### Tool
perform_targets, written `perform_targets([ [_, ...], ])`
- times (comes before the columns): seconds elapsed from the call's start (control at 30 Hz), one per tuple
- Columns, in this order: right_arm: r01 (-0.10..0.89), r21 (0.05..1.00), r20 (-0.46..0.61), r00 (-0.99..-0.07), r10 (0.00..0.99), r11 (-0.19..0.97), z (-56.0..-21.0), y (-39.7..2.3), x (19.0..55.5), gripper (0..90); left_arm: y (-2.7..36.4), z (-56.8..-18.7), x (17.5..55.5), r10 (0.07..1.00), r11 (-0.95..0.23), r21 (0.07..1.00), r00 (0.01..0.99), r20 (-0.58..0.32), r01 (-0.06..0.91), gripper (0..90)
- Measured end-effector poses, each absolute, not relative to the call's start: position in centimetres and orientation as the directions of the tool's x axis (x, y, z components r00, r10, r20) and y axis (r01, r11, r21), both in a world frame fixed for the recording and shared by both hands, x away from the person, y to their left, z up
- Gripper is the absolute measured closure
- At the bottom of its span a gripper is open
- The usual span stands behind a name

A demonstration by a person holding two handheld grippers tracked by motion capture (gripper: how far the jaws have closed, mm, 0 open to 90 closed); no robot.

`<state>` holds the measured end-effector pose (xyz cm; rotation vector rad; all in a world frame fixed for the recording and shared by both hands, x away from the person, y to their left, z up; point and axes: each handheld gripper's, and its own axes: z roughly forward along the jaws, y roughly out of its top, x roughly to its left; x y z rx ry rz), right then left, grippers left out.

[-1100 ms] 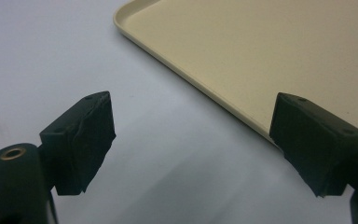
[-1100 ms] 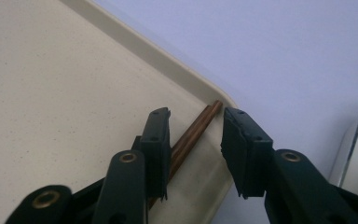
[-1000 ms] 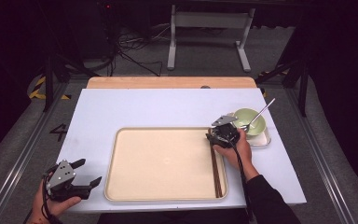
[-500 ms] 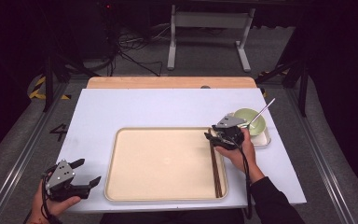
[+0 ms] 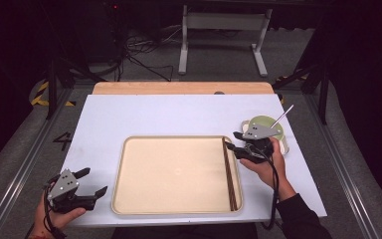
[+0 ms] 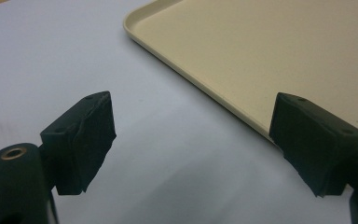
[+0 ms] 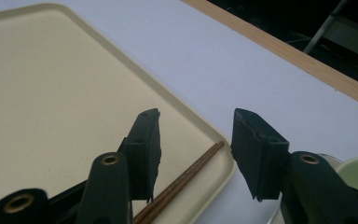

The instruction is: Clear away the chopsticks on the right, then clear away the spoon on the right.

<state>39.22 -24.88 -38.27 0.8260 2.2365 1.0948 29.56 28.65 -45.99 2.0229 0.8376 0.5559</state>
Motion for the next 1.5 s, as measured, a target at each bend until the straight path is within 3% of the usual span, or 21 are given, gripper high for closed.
perform_targets([
  [0.27, 0.295, 0.834, -0.182, -0.651, 0.737, 0.466, -37.0, -27.5, 38.4, 51.5, 28.9, -46.0, 29.6, 0.733, -0.401, 0.847, 0.677, 0.067, 0.35, 14.6],
  [0.57, 0.301, 0.851, -0.214, -0.551, 0.807, 0.431, -35.6, -31.8, 37.8, 49.4, 28.8, -46.0, 29.6, 0.724, -0.407, 0.846, 0.687, 0.068, 0.345, 14.4],
  [1.03, 0.404, 0.881, -0.08, -0.391, 0.917, 0.248, -36.8, -38.9, 39.9, 43.9, 29.1, -46.1, 29.5, 0.731, -0.408, 0.841, 0.679, 0.068, 0.355, 14.5],
  [1.23, 0.43, 0.893, 0.043, -0.37, 0.928, 0.13, -37.9, -40.8, 41.6, 41.6, 29.2, -46.2, 29.0, 0.742, -0.41, 0.835, 0.666, 0.072, 0.366, 14.5],
  [1.37, 0.443, 0.894, 0.127, -0.385, 0.914, 0.062, -38.7, -41.4, 44.0, 35.2, 29.4, -46.1, 28.8, 0.755, -0.394, 0.838, 0.653, 0.061, 0.377, 14.5],
  [1.5, 0.472, 0.88, 0.14, -0.372, 0.917, 0.057, -39.5, -41.4, 45.3, 31.9, 29.4, -46.0, 28.9, 0.758, -0.397, 0.836, 0.649, 0.067, 0.378, 14.5],
])
